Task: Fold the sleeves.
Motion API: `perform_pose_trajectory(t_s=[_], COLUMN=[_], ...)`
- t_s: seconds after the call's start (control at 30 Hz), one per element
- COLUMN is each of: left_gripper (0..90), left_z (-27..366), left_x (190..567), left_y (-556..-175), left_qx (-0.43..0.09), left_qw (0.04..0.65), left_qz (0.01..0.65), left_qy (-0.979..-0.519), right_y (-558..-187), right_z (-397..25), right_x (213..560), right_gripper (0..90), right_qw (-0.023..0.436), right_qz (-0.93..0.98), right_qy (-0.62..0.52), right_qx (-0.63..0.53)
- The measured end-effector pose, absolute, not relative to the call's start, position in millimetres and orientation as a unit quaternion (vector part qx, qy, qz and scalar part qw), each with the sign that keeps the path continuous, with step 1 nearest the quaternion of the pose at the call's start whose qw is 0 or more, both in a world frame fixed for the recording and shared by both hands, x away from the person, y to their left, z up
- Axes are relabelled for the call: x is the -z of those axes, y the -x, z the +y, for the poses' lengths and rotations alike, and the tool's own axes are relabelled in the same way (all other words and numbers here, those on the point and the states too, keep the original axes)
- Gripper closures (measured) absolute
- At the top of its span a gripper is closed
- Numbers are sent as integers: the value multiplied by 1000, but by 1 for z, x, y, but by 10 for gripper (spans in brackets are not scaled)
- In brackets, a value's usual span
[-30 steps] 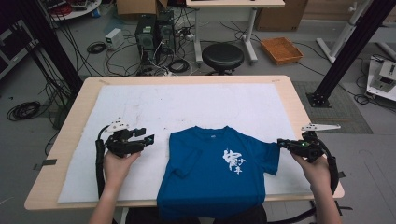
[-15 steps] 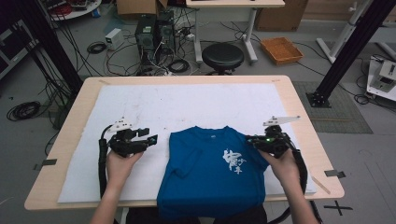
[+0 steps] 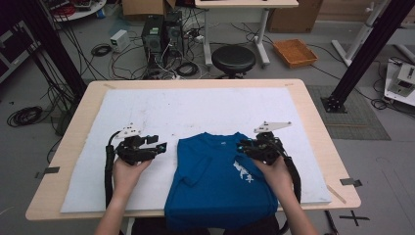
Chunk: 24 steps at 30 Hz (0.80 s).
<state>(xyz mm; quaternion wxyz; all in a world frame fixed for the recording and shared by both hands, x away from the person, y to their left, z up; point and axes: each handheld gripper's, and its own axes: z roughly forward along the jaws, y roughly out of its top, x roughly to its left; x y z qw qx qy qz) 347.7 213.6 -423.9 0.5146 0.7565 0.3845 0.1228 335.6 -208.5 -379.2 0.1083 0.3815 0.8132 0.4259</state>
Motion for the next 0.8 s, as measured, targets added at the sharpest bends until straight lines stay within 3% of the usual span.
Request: perform_pose_trajectory(t_s=[0.3,0.5,0.67,0.8], left_gripper=[450,450,450,450], left_z=[210,205,204,205], left_x=[425,425,426,426], left_y=[-348,-349,-349,-349], left_qx=[-120,-118,-119,-119], left_qw=[512,509,507,507], left_qz=[384,378,380,381], left_qy=[-759,-764,-765,-764], right_y=[-306,-296,-298,-291], right_z=[-278,-284,-276,-267], right_x=[405,422,428,423], right_gripper=[642,642,839,900], right_qw=[103,79,66,69], right_qz=[771,772,795,818], right_qy=[-467,-478,-452,-399], right_qx=[-420,-411,-400,-410])
